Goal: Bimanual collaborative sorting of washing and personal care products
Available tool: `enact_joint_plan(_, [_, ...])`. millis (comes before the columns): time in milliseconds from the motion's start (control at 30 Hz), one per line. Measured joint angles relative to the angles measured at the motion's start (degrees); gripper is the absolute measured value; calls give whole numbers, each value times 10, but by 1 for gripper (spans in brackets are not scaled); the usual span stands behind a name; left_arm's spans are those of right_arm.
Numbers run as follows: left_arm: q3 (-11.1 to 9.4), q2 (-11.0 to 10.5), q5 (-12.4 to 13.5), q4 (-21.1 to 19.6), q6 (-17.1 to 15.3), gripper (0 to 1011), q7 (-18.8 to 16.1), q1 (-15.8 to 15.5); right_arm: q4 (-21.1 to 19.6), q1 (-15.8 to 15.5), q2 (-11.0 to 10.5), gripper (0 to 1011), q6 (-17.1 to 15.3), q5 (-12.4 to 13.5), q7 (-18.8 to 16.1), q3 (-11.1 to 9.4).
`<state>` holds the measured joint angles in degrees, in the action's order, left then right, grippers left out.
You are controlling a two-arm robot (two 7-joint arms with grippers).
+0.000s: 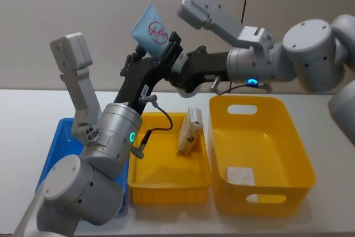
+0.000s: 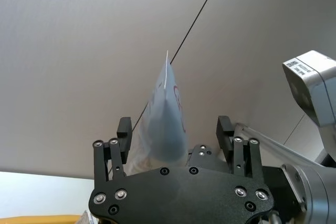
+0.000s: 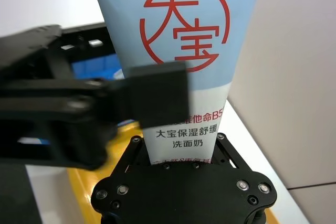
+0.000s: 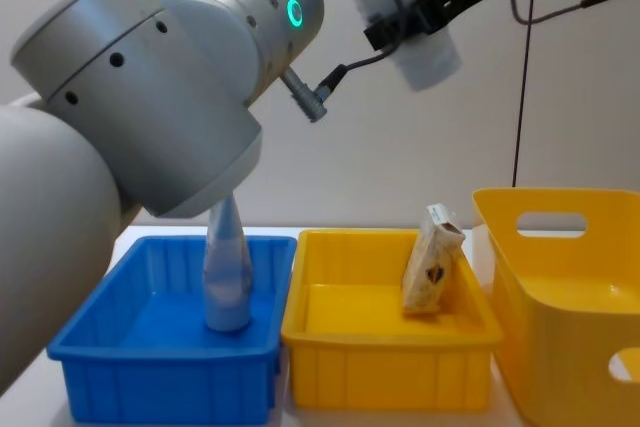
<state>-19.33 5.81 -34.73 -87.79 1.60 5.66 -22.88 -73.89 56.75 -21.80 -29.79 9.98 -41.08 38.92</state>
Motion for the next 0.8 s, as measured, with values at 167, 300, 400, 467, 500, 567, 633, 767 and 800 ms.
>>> enact_joint_plan(167, [0, 0, 0, 0, 0, 1001, 0, 0, 32, 24, -5, 249, 20, -6, -12, 4])
enact_joint_plan(300, [0, 0, 0, 0, 0, 1002, 0, 0, 79, 51, -7, 248, 55, -13, -25, 5])
enact_joint_plan(400, [0, 0, 0, 0, 0, 1002, 0, 0, 140, 83, -4, 248, 95, -21, -34, 6])
enact_joint_plan(467, [0, 0, 0, 0, 0, 1001, 0, 0, 165, 95, -2, 248, 109, -24, -37, 6])
enact_joint_plan(500, [0, 0, 0, 0, 0, 1001, 0, 0, 183, 104, 1, 248, 117, -25, -38, 6])
enact_joint_plan(567, [0, 0, 0, 0, 0, 1001, -1, 0, 226, 123, 7, 248, 138, -29, -41, 5])
enact_joint_plan(633, [0, 0, 0, 0, 0, 1001, -1, 0, 261, 139, 13, 248, 153, -32, -44, 5])
enact_joint_plan(767, [1, 0, 0, 0, 0, 1001, -1, 0, 371, 186, 35, 246, 199, -37, -56, 6])
enact_joint_plan(800, [1, 0, 0, 0, 0, 1002, -1, 0, 371, 186, 35, 246, 199, -37, -56, 6])
